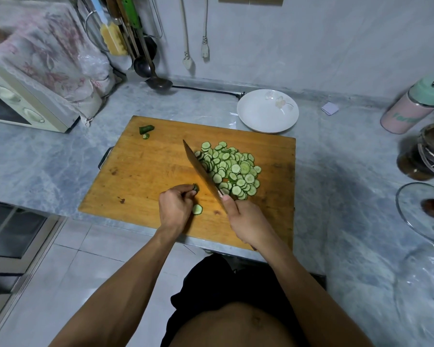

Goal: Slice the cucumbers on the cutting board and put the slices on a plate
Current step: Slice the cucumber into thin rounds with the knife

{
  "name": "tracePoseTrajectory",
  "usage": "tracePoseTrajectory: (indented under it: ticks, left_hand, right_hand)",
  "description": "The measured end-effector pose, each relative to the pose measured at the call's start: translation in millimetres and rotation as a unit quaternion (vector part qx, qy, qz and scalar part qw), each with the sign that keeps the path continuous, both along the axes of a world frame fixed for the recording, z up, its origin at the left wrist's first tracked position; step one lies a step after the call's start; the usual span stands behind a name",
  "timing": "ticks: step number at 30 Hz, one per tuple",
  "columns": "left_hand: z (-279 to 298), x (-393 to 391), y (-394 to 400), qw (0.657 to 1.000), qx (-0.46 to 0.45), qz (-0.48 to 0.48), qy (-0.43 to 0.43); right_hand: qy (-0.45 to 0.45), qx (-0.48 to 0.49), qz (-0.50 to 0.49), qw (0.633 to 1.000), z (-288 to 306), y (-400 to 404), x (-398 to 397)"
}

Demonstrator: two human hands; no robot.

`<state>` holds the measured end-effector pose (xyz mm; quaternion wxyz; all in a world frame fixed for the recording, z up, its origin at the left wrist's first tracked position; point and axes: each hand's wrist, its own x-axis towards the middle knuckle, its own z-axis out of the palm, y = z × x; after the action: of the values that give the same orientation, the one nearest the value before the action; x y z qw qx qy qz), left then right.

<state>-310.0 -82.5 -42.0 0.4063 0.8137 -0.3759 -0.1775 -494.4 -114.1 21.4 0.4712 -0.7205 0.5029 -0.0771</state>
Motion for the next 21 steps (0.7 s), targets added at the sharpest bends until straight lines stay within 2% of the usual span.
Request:
tracePoseTrajectory:
  ticks: [3, 10, 21]
  left_hand:
    - [-3.4, -2.0, -2.1, 1.0, -0.01, 0.011, 0.013]
    - [-8.5, 3.6, -1.8, 0.999, 0.014, -0.013, -0.037]
    - [-3.9, 6.0, -4.1, 0.999, 0.038, -0.011, -0.037]
  right_hand:
    - [0.005, -0.036, 0.024, 0.999, 1.4, 5.9, 1.4]
    - [0.003, -0.058, 0.058, 0.997, 3.5, 10.8, 2.9]
    - [0.024, -0.028, 0.065, 0.997, 6.2, 6.3, 20.2]
